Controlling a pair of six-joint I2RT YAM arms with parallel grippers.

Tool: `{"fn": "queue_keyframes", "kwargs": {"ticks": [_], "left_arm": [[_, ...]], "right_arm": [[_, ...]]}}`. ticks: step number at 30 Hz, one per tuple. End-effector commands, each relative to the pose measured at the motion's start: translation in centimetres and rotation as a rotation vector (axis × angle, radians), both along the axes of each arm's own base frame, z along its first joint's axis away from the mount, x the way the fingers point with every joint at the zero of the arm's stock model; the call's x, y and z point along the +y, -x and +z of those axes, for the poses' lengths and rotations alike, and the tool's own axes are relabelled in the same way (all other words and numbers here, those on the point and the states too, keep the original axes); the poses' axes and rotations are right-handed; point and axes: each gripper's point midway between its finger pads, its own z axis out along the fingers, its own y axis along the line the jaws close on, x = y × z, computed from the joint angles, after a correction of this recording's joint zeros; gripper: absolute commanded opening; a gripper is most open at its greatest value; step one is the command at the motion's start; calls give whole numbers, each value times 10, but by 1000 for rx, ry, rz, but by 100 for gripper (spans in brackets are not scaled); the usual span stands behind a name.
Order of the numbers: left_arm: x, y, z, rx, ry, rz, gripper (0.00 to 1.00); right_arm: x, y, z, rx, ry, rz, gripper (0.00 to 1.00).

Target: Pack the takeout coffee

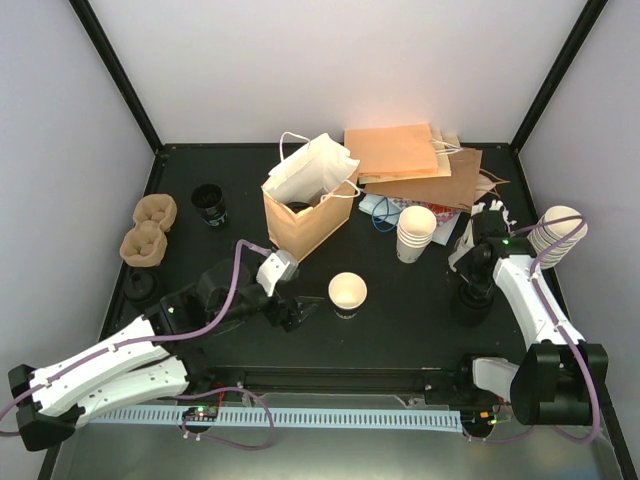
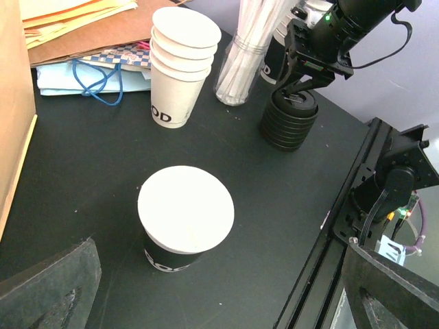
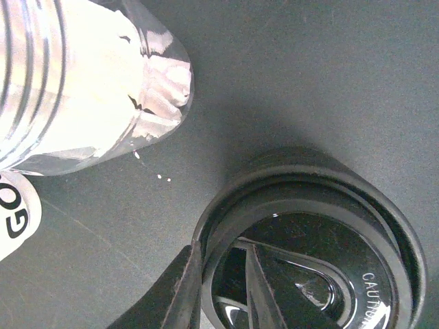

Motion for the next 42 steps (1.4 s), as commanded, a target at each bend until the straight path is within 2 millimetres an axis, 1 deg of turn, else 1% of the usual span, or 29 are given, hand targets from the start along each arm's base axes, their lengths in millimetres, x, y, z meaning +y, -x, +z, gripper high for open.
{"fn": "queue_keyframes", "kwargs": {"ticks": [1,6,8,11,16,19,22,25,29,32,35,39,42], "left_arm": [[4,-2,8,-21,20,16,99],[4,-2,10,-22,27,18,99],[3,-2,10,-23,28,16,99],[4,-2,10,-23,28,16,99],[6,-1,10,-25,28,18,99],[7,0,9,-25,26,23,99],[10,-1,9,-27,24,30,99],[12,-1,9,-32,25,36,99],[12,-1,10,-33,24,35,99],[12,0,10,-34,26,34,99],[11,-1,11,-36,30,33,99],[11,0,13,-36,35,30,99],[10,0,12,-33,33,30,99]], "right_arm": [[-1,-2,3,9,37,12,22],[6,-2,7,6,41,44,21],[8,-2,8,4,41,54,17],[8,-2,8,15,53,61,17],[3,1,0,54,82,69,17],[2,2,1,60,91,72,16],[2,3,6,49,94,75,8],[2,4,13,39,91,79,4],[4,4,30,14,83,87,3],[3,5,46,-21,89,91,4],[2,5,56,-34,97,98,5],[2,5,59,-35,96,108,5],[3,5,52,-29,94,112,5]]}}
